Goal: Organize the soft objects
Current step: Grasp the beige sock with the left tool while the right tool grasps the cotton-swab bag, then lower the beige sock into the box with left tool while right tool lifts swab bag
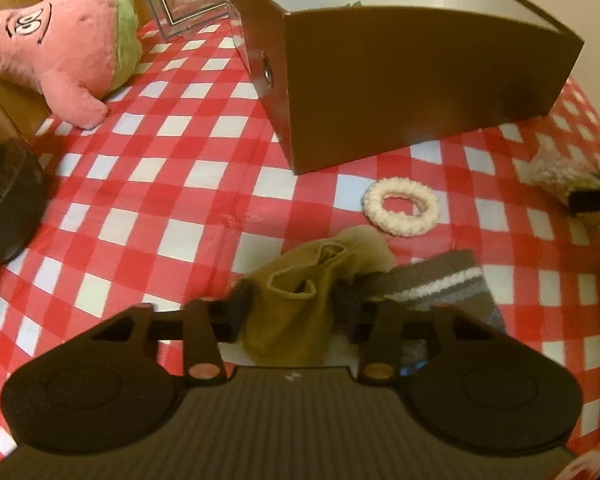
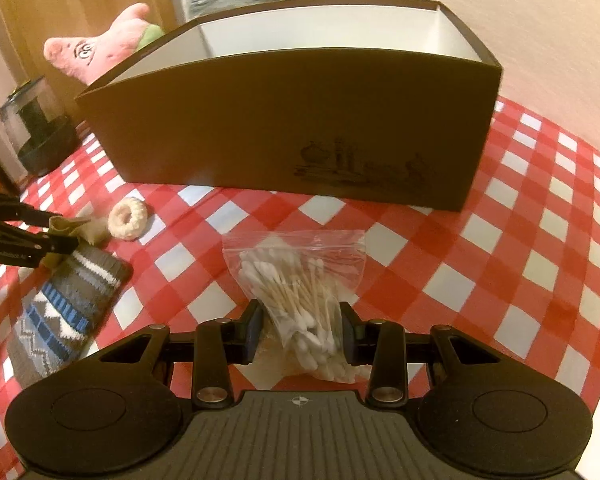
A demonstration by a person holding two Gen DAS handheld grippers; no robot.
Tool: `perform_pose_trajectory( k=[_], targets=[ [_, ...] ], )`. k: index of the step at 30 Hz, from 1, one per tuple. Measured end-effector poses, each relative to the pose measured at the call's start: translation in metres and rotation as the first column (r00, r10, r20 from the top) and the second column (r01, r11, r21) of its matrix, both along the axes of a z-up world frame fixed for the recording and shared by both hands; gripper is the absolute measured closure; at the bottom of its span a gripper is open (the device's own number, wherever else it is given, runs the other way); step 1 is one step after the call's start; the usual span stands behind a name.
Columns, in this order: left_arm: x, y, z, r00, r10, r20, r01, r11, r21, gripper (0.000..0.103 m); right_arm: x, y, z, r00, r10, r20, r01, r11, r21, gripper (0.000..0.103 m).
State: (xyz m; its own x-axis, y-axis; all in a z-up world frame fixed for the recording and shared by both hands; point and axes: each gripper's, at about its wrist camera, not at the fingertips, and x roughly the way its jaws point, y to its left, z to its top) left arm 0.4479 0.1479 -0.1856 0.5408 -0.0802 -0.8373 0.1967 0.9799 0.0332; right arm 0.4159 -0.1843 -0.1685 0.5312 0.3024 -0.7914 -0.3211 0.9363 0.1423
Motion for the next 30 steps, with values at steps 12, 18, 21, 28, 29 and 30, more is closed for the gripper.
perform_pose_trajectory(
  k=[12, 18, 21, 28, 29, 30],
  targets=[
    [-0.009, -0.003, 0.018, 0.999, 0.042, 0.013, -0.042, 0.999, -0.034, 0.098, -0.001, 0.000, 0.006, 1.000, 0.013, 0.011, -0.013, 1.000, 0.018, 0.063],
    [-0.019, -0.001, 0.032, 0.998, 0.061, 0.028, -0.060, 0.997, -0.048, 0.098, -0.006, -0.003, 0.019, 0.999, 0.029, 0.034, -0.030, 0.999, 0.026, 0.063],
    [-0.025, 0.000, 0.043, 0.997, 0.068, 0.046, -0.065, 0.997, -0.051, 0.098, -0.010, -0.006, 0.027, 0.998, 0.031, 0.049, -0.033, 0.999, 0.030, 0.063],
    [-0.045, -0.002, 0.079, 0.991, 0.064, 0.119, -0.058, 0.997, -0.051, 0.098, -0.020, -0.012, 0.053, 0.993, 0.053, 0.101, -0.056, 0.998, 0.026, 0.063],
    [-0.047, -0.002, 0.085, 0.990, 0.063, 0.130, -0.056, 0.997, -0.057, 0.098, -0.021, -0.013, 0.057, 0.992, 0.056, 0.109, -0.060, 0.998, 0.028, 0.063],
    [-0.049, -0.003, 0.091, 0.988, 0.064, 0.140, -0.056, 0.997, -0.061, 0.098, -0.022, -0.015, 0.062, 0.991, 0.058, 0.118, -0.062, 0.998, 0.030, 0.063]
  ],
)
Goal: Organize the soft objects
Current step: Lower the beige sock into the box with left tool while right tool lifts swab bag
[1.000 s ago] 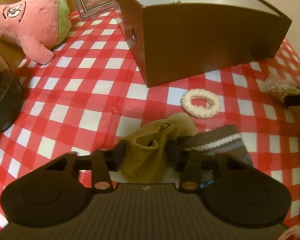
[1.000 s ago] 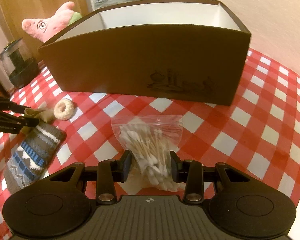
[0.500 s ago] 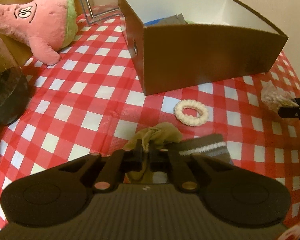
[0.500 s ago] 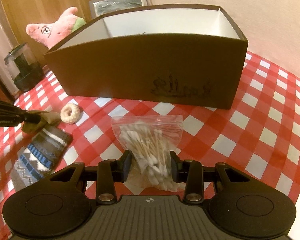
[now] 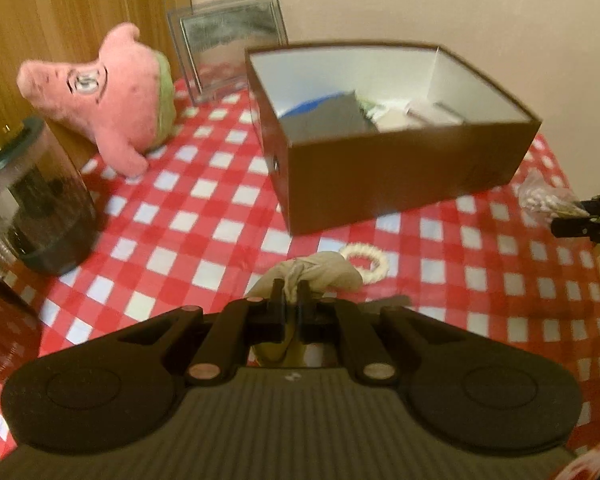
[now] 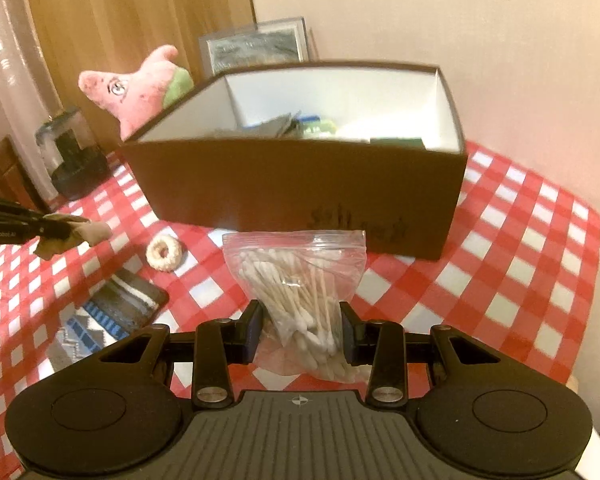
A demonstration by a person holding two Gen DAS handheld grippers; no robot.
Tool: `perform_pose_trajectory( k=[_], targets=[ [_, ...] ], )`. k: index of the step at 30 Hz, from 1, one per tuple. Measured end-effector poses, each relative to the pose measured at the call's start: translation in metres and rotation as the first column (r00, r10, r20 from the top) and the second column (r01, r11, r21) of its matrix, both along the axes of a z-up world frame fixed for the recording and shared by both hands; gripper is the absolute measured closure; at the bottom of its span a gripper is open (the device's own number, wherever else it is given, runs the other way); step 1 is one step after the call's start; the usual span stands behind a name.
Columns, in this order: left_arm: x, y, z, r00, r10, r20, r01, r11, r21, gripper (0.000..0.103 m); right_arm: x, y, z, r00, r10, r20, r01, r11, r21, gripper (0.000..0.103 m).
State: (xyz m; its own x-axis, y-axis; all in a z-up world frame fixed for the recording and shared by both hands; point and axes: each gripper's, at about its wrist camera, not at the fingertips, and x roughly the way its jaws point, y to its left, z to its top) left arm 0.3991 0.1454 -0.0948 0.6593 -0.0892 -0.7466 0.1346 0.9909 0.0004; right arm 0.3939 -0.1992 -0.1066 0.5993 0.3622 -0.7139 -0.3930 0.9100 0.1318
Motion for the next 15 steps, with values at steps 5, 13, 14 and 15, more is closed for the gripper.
perform_pose_trajectory(
  k=[5, 13, 14, 15],
  targets=[
    [-0.004, -0.006, 0.032, 0.998, -0.012, 0.059, 0.012, 1.000, 0.000, 0.098, -0.001, -0.006, 0.024, 0.998, 0.018, 0.054, -0.018, 1.000, 0.004, 0.063],
    [0.020, -0.030, 0.073, 0.991, -0.039, 0.130, 0.041, 0.999, -0.015, 0.098, 0.019, -0.013, 0.062, 0.990, 0.031, 0.141, -0.035, 0.999, 0.022, 0.063],
    [0.025, -0.034, 0.076, 0.990, -0.043, 0.136, 0.046, 0.999, -0.018, 0.098, 0.024, -0.014, 0.066, 0.988, 0.031, 0.151, -0.035, 0.999, 0.026, 0.063],
    [0.031, -0.037, 0.079, 0.989, -0.044, 0.139, 0.048, 0.999, -0.020, 0.098, 0.029, -0.015, 0.070, 0.987, 0.030, 0.157, -0.036, 0.999, 0.030, 0.063]
  ],
)
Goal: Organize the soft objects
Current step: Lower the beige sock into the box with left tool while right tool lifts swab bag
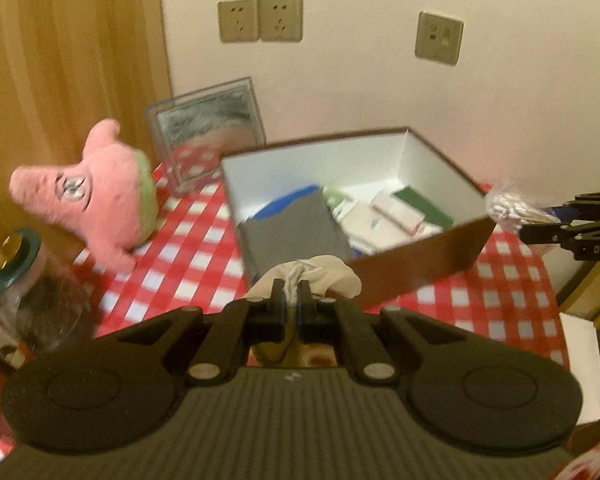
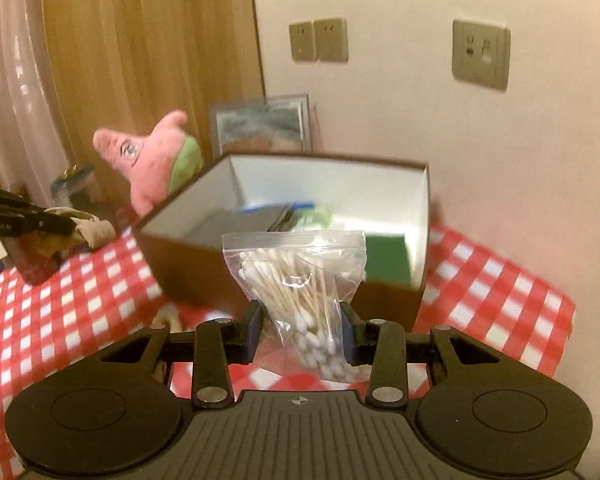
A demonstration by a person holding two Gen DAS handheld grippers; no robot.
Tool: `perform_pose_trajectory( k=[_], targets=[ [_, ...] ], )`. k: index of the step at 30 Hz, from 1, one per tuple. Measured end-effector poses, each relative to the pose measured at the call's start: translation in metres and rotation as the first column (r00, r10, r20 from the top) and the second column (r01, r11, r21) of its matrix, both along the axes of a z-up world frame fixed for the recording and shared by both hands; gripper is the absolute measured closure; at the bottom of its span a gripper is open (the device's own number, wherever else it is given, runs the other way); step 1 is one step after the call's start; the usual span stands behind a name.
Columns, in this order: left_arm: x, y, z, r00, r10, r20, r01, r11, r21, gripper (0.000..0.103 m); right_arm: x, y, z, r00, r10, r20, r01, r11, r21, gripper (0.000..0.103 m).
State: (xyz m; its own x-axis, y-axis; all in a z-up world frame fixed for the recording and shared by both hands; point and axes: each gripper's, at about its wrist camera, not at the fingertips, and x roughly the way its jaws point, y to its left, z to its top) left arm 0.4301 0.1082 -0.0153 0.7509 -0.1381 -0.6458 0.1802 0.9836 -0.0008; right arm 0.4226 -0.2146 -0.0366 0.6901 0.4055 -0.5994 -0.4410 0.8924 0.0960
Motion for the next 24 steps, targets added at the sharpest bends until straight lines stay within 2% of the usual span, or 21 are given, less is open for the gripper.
perform_pose_trajectory(
  k=[7, 13, 24],
  targets=[
    [0.048, -0.032, 0.018, 1.000, -0.015, 0.022, 0.015, 1.000, 0.005, 0.098, 0.041, -0.003, 0.018, 0.999, -0.031, 0.030, 0.030, 0.999, 0.019, 0.063],
    [0.095, -0.054, 0.025, 0.999, -0.023, 0.034, 0.022, 1.000, 0.011, 0.098, 0.079, -0.003, 0.019, 0.999, -0.031, 0.036, 0.030, 0.999, 0.029, 0.063],
    [0.162, -0.069, 0.008, 1.000, 0.000, 0.011, 0.000, 0.999, 0.042, 0.097, 0.132, -0.003, 0.004, 0.999, -0.039, 0.026, 0.038, 0.999, 0.027, 0.063]
  ],
)
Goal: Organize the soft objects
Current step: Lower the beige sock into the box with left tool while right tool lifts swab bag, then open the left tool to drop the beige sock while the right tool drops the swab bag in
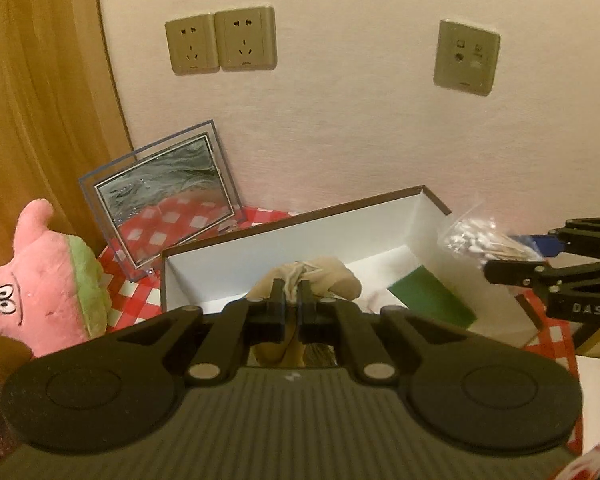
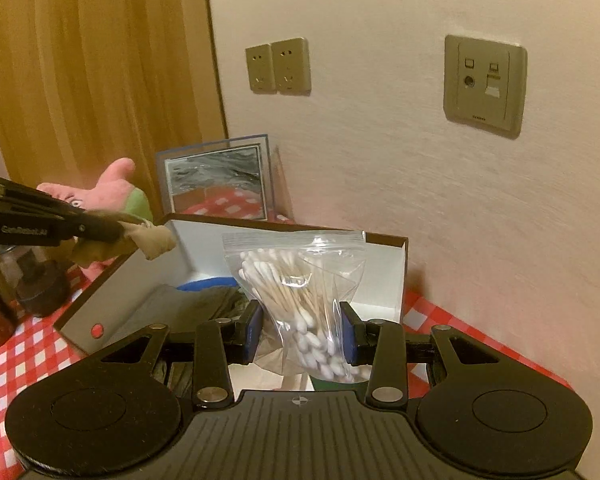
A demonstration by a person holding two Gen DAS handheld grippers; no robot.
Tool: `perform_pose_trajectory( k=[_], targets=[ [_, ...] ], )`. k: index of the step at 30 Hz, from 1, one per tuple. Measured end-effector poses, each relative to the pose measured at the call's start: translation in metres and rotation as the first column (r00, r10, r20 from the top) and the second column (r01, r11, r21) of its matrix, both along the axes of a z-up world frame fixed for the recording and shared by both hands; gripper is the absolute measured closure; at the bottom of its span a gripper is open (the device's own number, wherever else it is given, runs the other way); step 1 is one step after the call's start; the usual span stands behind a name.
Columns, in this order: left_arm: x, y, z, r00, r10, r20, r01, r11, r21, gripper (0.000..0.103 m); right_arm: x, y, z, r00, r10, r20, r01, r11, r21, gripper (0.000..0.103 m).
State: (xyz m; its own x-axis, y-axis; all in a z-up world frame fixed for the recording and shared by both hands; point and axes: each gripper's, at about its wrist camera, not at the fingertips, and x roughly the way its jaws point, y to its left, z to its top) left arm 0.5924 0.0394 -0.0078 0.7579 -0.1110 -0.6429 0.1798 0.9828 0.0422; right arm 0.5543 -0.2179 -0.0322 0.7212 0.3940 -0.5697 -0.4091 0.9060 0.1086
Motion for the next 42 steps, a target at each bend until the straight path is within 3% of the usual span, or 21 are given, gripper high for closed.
perform_pose_trajectory(
  k=[8, 23, 26, 28, 32, 42],
  targets=[
    [0.027, 0.010, -0.013, 0.999, 0.047, -0.006, -0.047, 0.999, 0.003, 0.078, 0.017, -0.003, -0.006, 1.000, -0.007, -0.011, 0.008, 1.000, 0.003, 0.063],
    [0.029, 0.026, -0.031, 0.995, 0.072, -0.062, -0.071, 0.997, 0.005, 0.077, 0.037, 0.007, -0.015, 1.000, -0.018, -0.010, 0.019, 1.000, 0.013, 0.063],
    [0.027, 0.027, -0.031, 0.996, 0.062, -0.069, -0.062, 0.998, -0.003, 0.074, 0.043, 0.011, -0.013, 0.999, -0.051, 0.000, 0.051, 0.998, 0.032, 0.046],
    [0.024, 0.027, -0.032, 0.996, 0.059, -0.070, -0.059, 0.998, 0.002, 0.074, 0.043, 0.011, -0.010, 0.995, -0.090, 0.045, 0.088, 0.995, 0.044, 0.024],
    [0.015, 0.028, -0.033, 0.996, 0.051, -0.074, -0.051, 0.999, 0.002, 0.074, 0.040, 0.010, -0.006, 0.995, -0.092, 0.048, 0.089, 0.994, 0.064, 0.022],
    [-0.008, 0.032, -0.030, 0.996, 0.040, -0.085, -0.042, 0.999, -0.027, 0.072, 0.010, 0.015, -0.016, 0.999, -0.041, -0.023, 0.041, 0.999, 0.004, 0.022]
  ],
)
